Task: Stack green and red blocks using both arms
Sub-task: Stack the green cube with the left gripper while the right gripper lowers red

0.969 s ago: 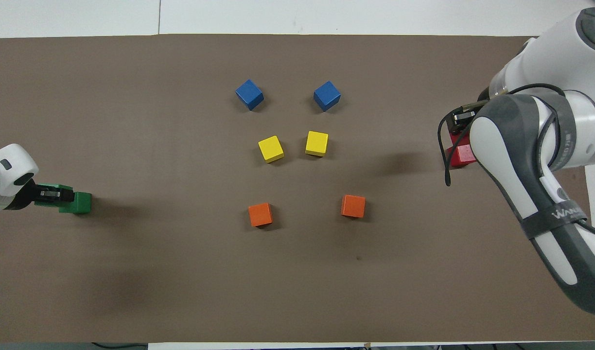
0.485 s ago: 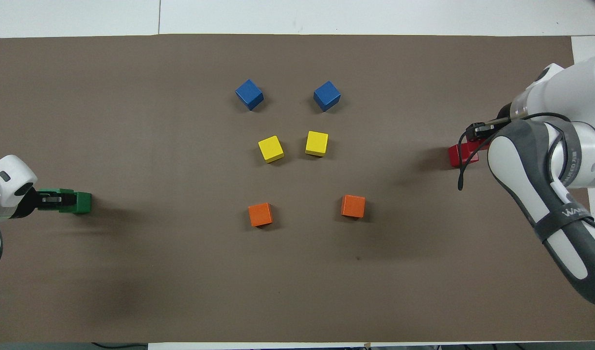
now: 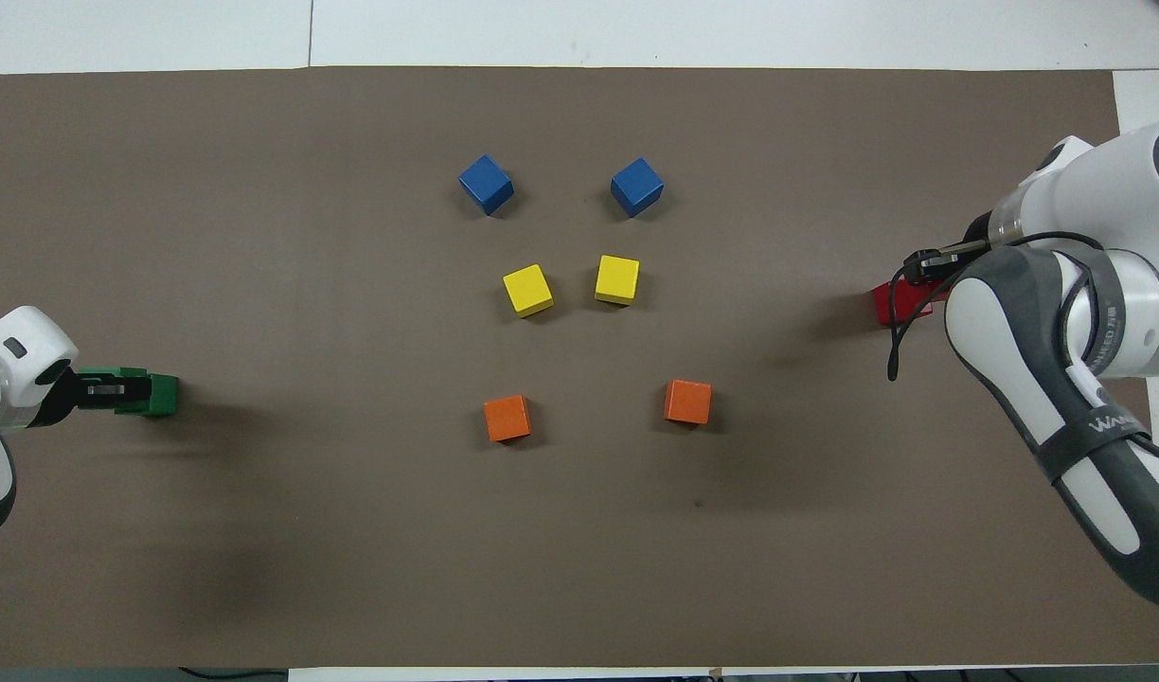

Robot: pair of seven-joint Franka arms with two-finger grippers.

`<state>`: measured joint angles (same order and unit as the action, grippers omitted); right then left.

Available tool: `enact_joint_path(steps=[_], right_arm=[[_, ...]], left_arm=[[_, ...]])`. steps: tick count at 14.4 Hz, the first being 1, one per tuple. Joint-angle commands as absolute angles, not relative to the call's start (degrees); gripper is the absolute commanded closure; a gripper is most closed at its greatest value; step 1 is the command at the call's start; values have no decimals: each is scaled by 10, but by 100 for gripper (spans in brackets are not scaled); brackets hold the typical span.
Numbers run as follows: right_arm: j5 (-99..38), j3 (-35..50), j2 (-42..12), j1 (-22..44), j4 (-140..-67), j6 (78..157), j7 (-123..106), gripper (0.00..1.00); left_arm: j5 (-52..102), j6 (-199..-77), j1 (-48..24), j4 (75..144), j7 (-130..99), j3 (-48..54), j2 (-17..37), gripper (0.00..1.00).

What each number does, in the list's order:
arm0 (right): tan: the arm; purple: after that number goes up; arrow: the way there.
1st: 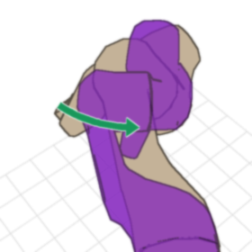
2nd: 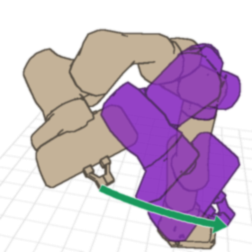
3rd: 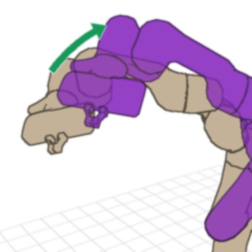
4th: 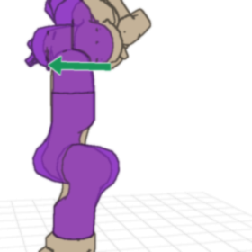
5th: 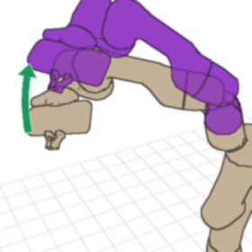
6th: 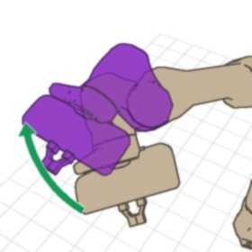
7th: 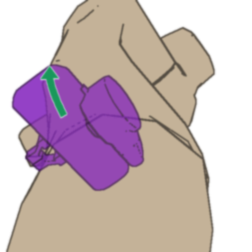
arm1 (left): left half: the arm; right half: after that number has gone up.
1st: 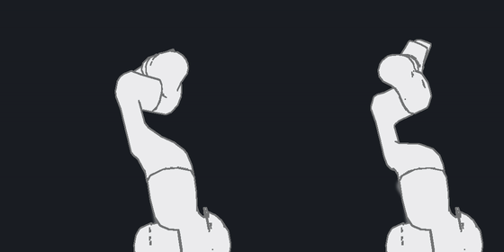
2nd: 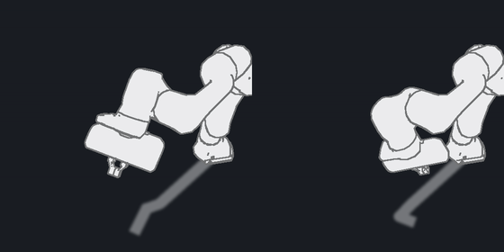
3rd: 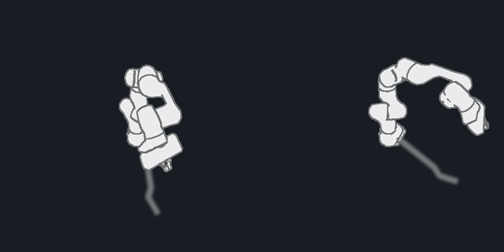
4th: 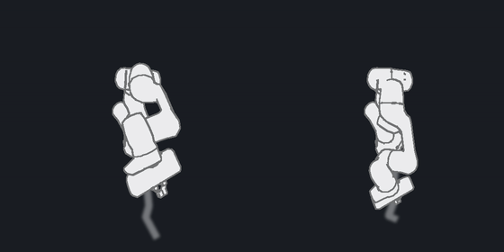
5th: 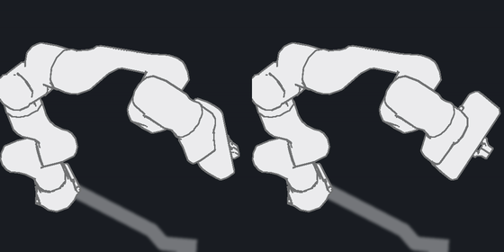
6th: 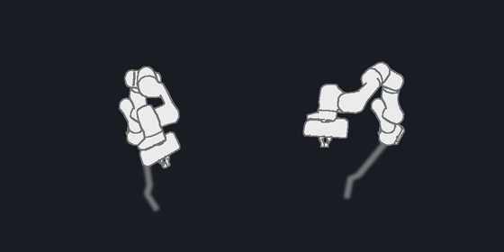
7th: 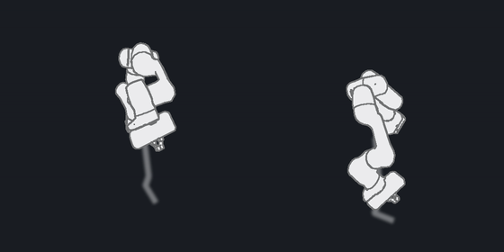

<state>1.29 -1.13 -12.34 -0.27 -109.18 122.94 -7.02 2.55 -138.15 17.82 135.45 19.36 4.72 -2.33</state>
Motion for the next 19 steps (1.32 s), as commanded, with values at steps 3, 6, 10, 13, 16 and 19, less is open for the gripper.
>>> enact_joint_path(steps=[3, 6, 10, 13, 16, 19], right_arm=[[11, -10, -101, -4, -1141, 1270, -79, 100], [11, -10, -101, -4, -1151, 1283, -79, 100], [11, -10, -99, -4, -1160, 1288, -79, 100], [11, -10, -95, -4, -1169, 1294, -79, 100], [11, -10, -93, -4, -1172, 1299, -79, 100], [11, -10, -93, -4, -1172, 1300, -79, 100]], left_arm=[[36, -1405, 186, 1373, 198, 52, -26, 100], [35, -1423, 186, 1382, 196, 52, -26, 100], [35, -1421, 185, 1380, 201, 52, -25, 100], [35, -1417, 182, 1380, 202, 52, -24, 22], [35, -1415, 181, 1378, 202, 52, -24, 0], [35, -1403, 180, 1373, 202, 52, -23, 0]])
